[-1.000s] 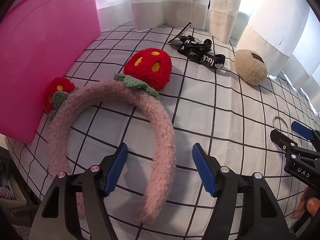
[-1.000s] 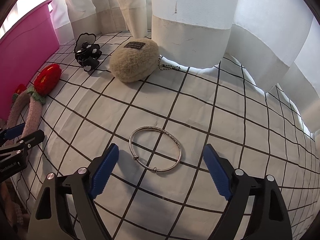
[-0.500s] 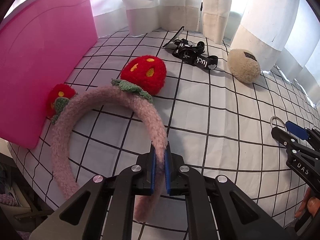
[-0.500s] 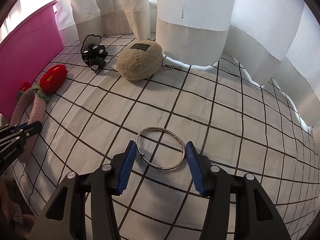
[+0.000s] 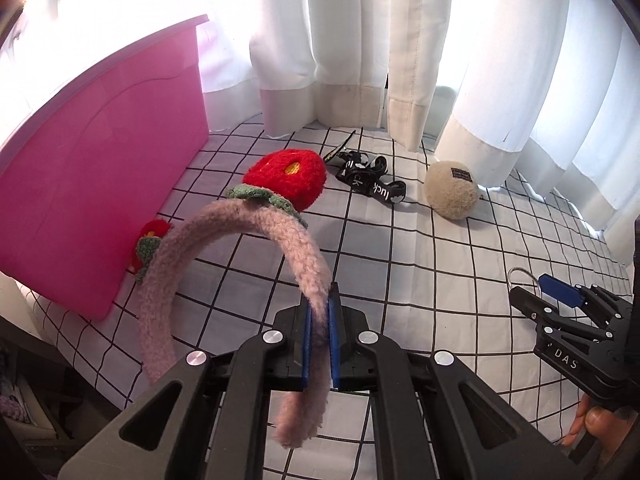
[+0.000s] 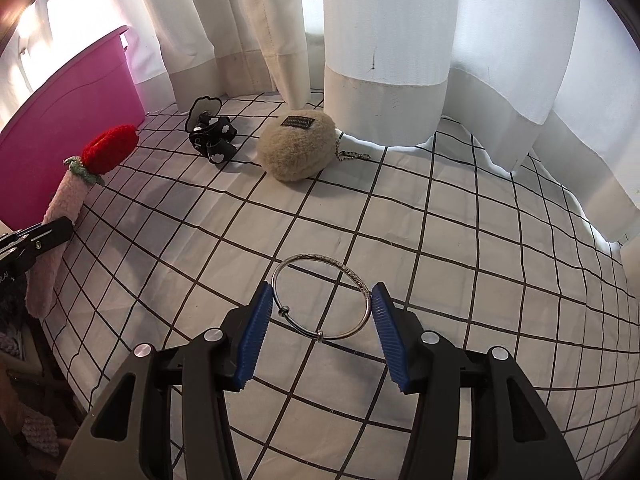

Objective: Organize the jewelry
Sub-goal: 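Carry the headband and bangle into the pink tub and open both tools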

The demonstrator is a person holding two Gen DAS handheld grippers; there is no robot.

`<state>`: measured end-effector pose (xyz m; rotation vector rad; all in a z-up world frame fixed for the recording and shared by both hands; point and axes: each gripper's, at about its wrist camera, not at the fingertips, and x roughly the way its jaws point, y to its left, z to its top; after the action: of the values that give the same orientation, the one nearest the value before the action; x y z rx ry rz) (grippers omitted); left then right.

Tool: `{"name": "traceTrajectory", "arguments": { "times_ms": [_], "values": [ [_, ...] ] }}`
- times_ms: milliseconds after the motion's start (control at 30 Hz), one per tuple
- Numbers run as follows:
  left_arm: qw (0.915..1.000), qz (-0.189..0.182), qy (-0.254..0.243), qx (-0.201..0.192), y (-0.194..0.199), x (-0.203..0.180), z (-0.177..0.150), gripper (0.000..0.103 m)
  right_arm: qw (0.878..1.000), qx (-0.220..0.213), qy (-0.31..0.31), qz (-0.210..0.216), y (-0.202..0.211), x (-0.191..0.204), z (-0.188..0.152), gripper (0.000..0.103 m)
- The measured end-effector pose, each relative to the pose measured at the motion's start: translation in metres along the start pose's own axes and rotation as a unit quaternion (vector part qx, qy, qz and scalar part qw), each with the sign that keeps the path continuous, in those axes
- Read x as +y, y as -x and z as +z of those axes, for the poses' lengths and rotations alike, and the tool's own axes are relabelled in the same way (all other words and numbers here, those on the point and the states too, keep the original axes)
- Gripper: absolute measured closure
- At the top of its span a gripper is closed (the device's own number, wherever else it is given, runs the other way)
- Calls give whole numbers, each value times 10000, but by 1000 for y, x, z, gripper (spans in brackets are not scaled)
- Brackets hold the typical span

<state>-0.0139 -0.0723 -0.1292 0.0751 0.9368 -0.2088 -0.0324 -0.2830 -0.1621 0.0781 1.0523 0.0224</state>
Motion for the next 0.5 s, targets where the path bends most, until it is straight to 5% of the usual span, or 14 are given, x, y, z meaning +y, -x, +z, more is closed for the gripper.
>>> {"name": "traceTrajectory", "arguments": {
  "times_ms": [500],
  "values": [
    [9968,-269,-141,-741,64,-6,32,96,9984,-555,83,4,52,17,29,53]
  ]
}}
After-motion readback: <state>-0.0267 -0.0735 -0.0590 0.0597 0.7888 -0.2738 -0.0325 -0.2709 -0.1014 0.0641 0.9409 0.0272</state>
